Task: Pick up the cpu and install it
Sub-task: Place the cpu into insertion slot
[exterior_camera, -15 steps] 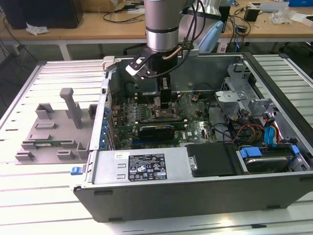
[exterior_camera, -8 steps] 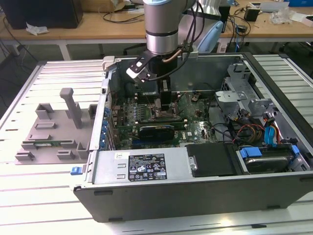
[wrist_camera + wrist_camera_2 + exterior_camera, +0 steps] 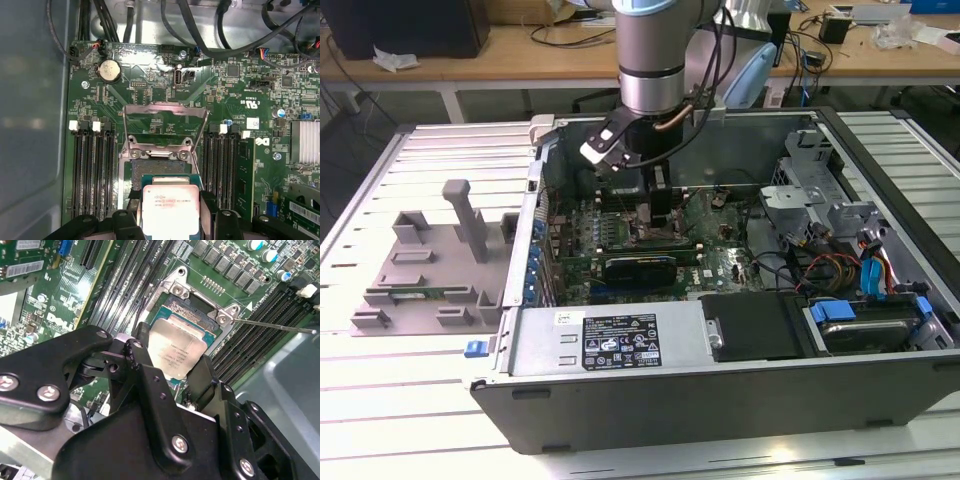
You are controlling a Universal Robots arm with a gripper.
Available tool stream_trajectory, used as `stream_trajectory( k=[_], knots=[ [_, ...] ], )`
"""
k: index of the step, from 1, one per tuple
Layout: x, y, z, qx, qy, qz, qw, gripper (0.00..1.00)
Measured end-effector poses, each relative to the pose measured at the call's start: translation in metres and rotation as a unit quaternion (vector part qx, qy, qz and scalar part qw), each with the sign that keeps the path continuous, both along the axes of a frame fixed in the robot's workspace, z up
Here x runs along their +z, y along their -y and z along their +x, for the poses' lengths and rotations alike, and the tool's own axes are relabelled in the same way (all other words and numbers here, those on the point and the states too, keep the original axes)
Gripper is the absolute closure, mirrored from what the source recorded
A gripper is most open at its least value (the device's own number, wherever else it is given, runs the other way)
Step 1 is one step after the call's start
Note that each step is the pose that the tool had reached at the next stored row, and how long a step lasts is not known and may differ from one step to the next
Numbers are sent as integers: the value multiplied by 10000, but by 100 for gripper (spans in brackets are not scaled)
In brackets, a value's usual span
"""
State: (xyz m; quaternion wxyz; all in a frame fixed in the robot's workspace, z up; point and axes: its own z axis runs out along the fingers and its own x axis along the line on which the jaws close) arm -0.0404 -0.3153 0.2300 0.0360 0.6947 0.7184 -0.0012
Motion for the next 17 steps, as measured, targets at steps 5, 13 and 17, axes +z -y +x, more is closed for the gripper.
stream_trajectory(
  k=[5,13,17],
  knots=[
    [-58,0,12,1,-1,-1,10000,45],
    [-194,-21,25,1,0,-4,10000,45],
    [-224,-39,24,0,-1,-5,10000,45]
  ],
)
